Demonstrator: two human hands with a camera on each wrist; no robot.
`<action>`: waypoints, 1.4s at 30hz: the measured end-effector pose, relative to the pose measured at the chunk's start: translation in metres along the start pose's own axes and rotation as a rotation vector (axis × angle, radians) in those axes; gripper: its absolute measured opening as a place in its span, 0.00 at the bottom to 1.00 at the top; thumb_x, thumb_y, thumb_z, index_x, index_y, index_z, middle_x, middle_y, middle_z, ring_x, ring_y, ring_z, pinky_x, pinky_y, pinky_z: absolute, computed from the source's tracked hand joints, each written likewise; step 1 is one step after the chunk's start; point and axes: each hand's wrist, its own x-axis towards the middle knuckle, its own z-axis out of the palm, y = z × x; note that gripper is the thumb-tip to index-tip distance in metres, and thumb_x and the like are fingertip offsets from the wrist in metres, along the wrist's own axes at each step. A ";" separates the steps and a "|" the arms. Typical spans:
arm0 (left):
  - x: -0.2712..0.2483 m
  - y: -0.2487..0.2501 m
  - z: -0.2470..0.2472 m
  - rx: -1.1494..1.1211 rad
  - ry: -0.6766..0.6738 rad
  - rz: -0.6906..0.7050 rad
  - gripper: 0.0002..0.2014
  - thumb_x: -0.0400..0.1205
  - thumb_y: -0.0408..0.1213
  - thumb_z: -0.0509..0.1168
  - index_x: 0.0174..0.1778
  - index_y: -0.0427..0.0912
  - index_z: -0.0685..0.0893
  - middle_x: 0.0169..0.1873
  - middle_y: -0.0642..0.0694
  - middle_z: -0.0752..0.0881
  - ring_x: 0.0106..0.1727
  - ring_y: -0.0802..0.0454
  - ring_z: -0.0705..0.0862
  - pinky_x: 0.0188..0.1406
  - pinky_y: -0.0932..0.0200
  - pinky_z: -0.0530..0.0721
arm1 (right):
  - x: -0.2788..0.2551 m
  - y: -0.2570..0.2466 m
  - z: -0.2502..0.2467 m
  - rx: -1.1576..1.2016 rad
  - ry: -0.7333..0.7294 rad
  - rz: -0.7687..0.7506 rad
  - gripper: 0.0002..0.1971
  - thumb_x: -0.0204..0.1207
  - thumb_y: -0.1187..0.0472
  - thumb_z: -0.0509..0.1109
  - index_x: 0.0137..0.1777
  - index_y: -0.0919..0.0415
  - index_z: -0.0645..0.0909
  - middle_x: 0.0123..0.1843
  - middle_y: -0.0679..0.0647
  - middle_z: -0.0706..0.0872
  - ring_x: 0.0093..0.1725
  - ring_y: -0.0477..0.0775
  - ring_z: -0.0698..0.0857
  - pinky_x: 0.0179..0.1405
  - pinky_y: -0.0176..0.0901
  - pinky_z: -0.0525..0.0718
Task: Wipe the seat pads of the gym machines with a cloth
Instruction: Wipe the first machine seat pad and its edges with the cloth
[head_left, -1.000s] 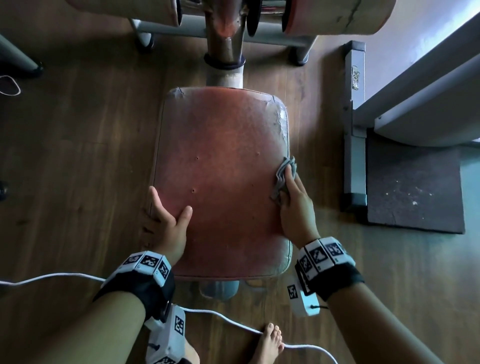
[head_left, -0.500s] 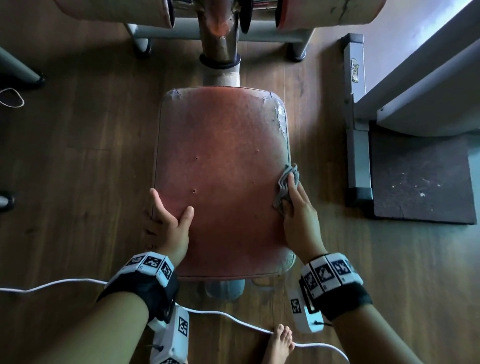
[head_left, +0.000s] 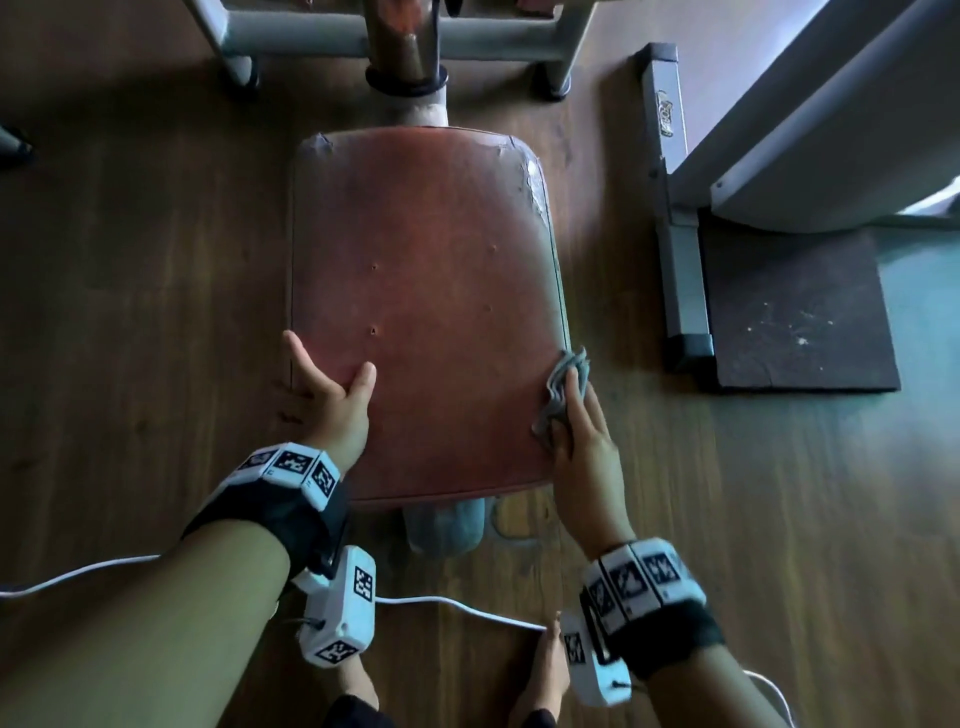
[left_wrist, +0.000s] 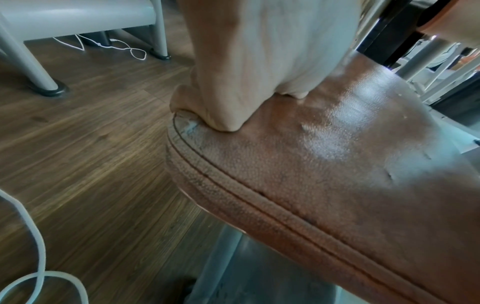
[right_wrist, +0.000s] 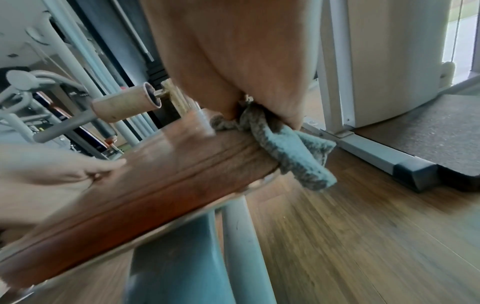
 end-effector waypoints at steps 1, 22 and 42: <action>0.000 0.000 -0.001 0.002 -0.010 0.002 0.44 0.85 0.52 0.60 0.83 0.53 0.32 0.85 0.40 0.42 0.85 0.44 0.43 0.83 0.41 0.41 | -0.009 0.002 0.001 -0.005 0.006 -0.003 0.30 0.85 0.66 0.56 0.84 0.44 0.56 0.83 0.37 0.60 0.71 0.29 0.66 0.61 0.22 0.68; -0.021 -0.047 -0.064 -0.026 -0.206 0.340 0.36 0.83 0.34 0.66 0.84 0.56 0.56 0.83 0.45 0.61 0.83 0.45 0.57 0.80 0.49 0.59 | -0.009 -0.010 0.008 0.058 0.034 0.237 0.31 0.84 0.65 0.59 0.84 0.44 0.57 0.81 0.47 0.67 0.75 0.48 0.71 0.66 0.34 0.69; 0.060 -0.037 -0.108 0.141 -0.352 0.569 0.24 0.80 0.39 0.71 0.69 0.64 0.74 0.65 0.48 0.78 0.63 0.52 0.78 0.62 0.49 0.79 | -0.038 -0.045 0.089 0.231 0.663 0.497 0.32 0.83 0.67 0.62 0.85 0.61 0.54 0.87 0.58 0.50 0.85 0.54 0.53 0.68 0.15 0.47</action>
